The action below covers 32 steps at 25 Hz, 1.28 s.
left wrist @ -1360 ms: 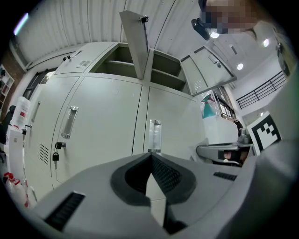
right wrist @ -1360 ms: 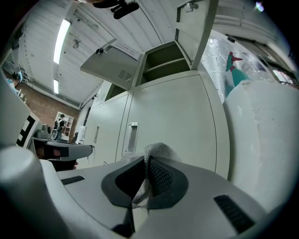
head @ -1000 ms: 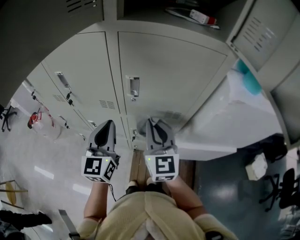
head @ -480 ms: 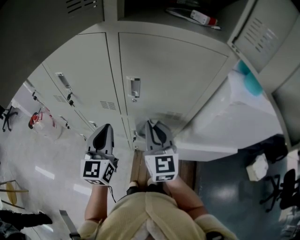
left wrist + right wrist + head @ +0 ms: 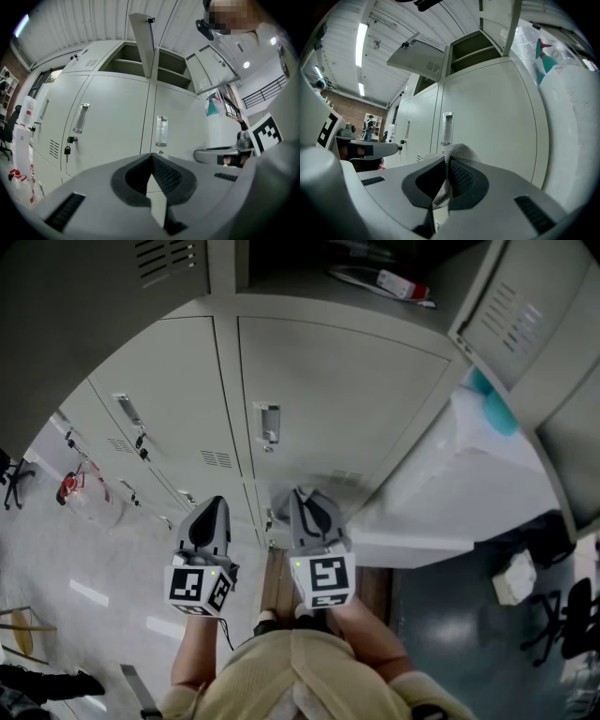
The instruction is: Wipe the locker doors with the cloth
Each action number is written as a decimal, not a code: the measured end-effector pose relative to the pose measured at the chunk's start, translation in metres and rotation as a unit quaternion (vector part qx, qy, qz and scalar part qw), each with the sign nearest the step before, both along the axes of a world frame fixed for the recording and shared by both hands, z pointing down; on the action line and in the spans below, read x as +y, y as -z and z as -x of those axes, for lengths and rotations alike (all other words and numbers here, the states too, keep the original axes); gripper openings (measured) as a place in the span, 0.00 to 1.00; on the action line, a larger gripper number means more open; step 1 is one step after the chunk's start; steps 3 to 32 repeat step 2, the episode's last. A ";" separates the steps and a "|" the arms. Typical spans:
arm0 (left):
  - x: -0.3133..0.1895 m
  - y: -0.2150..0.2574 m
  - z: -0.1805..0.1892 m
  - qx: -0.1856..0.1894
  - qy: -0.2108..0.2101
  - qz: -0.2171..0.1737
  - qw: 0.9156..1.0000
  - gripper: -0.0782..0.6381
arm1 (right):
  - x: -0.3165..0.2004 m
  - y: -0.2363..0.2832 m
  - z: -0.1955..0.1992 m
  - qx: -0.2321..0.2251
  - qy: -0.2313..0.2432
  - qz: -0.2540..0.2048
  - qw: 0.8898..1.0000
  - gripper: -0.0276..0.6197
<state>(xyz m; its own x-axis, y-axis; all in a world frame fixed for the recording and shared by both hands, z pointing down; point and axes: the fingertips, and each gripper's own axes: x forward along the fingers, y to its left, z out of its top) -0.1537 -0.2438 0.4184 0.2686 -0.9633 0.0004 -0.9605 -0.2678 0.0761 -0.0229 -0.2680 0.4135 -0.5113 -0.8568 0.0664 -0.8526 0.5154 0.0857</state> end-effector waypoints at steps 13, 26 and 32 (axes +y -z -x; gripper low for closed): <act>0.001 0.000 -0.002 -0.001 -0.003 0.000 1.000 0.11 | 0.001 -0.001 -0.001 0.001 -0.001 0.002 1.000 0.05; 0.001 0.000 -0.002 -0.001 -0.003 0.000 1.000 0.11 | 0.001 -0.001 -0.001 0.001 -0.001 0.002 1.000 0.05; 0.001 0.000 -0.002 -0.001 -0.003 0.000 1.000 0.11 | 0.001 -0.001 -0.001 0.001 -0.001 0.002 1.000 0.05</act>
